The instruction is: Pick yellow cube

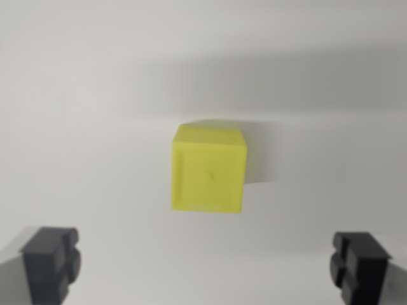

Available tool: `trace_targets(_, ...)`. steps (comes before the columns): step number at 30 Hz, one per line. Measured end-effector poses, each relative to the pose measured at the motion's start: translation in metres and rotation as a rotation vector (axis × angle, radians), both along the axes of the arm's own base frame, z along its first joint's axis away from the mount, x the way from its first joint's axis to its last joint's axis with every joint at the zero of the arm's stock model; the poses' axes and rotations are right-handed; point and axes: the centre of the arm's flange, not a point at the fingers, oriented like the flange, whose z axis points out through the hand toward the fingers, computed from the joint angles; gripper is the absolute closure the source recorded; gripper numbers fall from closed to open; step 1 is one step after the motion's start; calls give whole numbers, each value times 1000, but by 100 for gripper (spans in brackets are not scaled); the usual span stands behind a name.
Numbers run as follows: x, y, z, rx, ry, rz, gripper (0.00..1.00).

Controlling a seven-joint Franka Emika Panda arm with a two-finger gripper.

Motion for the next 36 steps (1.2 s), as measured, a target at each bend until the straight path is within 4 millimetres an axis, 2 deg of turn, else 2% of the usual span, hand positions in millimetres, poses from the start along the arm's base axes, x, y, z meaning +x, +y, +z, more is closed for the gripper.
trace_targets(36,-26,4,-90,-1,-5,-54,0)
